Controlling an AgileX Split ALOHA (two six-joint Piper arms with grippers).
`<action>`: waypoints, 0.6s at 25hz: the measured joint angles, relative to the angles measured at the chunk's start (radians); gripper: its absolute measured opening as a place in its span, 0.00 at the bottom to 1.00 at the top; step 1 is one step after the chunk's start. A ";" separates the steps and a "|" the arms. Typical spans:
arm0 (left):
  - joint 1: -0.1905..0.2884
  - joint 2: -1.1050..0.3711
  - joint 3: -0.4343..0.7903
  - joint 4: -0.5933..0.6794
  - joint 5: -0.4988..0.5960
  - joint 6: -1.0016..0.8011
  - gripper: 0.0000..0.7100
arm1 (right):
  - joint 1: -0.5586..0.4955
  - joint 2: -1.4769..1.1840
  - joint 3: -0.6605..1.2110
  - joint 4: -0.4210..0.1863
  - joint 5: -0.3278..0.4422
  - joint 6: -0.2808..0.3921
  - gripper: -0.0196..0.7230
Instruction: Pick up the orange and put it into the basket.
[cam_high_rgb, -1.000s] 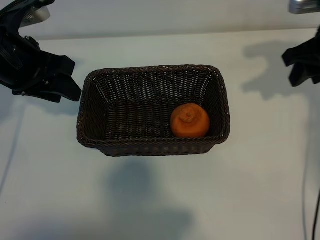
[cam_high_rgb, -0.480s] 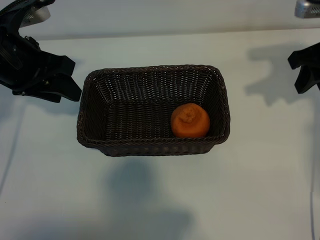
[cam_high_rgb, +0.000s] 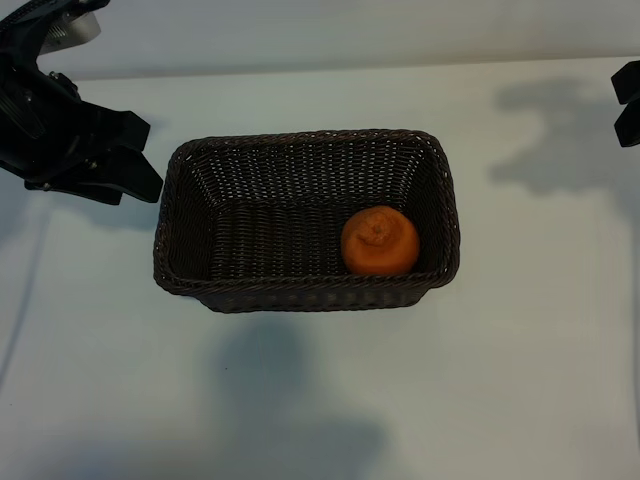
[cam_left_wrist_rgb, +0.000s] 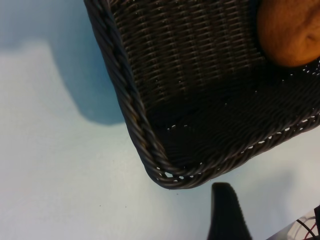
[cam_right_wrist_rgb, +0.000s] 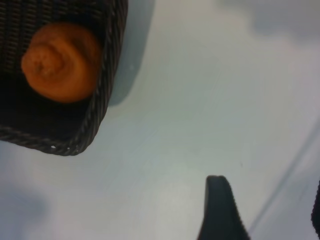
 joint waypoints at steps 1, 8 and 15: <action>0.000 -0.003 0.000 0.000 0.001 0.000 0.65 | 0.000 0.000 0.000 0.000 0.000 0.000 0.61; 0.000 -0.082 0.000 0.000 0.004 0.000 0.65 | 0.000 0.000 0.000 0.000 0.000 0.004 0.61; 0.000 -0.131 0.000 -0.001 0.012 -0.001 0.65 | 0.000 0.000 0.000 0.000 0.000 0.004 0.61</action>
